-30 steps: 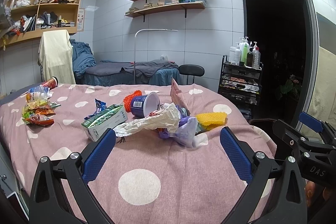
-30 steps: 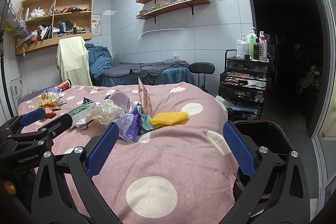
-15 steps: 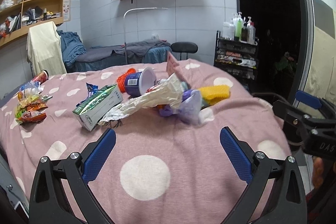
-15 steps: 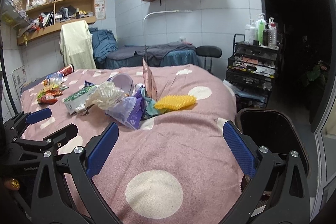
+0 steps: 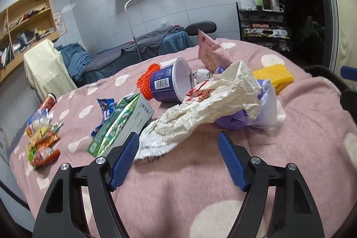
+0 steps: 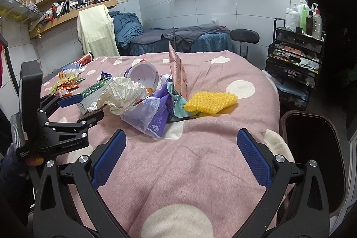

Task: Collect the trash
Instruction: 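Grasp the white plastic bag with left tool while right tool grasps yellow mesh net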

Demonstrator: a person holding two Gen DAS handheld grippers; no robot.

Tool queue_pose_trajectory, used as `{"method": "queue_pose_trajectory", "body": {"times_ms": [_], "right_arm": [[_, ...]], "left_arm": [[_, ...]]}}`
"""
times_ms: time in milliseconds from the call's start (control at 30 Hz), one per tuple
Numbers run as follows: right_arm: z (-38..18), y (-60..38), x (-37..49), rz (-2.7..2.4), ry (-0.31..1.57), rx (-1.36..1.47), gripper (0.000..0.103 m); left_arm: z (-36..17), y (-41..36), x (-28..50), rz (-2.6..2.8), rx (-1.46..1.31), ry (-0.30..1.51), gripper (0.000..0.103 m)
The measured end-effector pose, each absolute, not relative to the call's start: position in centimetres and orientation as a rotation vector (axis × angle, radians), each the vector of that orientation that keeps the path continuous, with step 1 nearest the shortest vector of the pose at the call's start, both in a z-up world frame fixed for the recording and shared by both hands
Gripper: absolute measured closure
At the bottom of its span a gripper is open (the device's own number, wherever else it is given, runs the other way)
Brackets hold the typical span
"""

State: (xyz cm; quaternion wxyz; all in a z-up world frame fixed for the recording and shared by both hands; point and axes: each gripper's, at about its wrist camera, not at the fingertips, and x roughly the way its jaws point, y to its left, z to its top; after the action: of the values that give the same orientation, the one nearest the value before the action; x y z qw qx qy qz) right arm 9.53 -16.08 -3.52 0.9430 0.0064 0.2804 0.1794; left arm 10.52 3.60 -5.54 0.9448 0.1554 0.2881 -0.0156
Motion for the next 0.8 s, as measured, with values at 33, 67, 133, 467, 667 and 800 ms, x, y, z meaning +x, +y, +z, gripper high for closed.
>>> {"method": "queue_pose_trajectory", "body": {"times_ms": [33, 67, 133, 467, 667, 800], "right_arm": [[-3.6, -16.0, 10.0, 0.368, 0.584, 0.012, 0.005], [-3.7, -15.9, 10.5, 0.368, 0.596, 0.011, 0.005], [-3.9, -16.0, 11.5, 0.36, 0.617, 0.014, 0.005], [-5.0, -18.5, 19.4, 0.309, 0.787, 0.169, 0.018], [-6.8, -18.8, 23.5, 0.321, 0.893, 0.27, 0.041], [-7.3, -18.4, 24.7, 0.336, 0.909, 0.286, 0.066]], "left_arm": [[-5.7, 3.4, 10.9, -0.038, 0.332, 0.595, 0.031], [-5.9, 3.1, 11.5, -0.043, 0.349, 0.605, 0.034], [-6.2, 2.9, 12.4, -0.047, 0.372, 0.626, 0.04], [-6.0, 3.4, 13.4, -0.041, 0.291, 0.664, 0.089], [-4.7, 3.4, 12.3, -0.029, 0.206, 0.604, 0.09], [-4.4, 3.6, 11.7, -0.024, 0.155, 0.587, 0.091]]}}
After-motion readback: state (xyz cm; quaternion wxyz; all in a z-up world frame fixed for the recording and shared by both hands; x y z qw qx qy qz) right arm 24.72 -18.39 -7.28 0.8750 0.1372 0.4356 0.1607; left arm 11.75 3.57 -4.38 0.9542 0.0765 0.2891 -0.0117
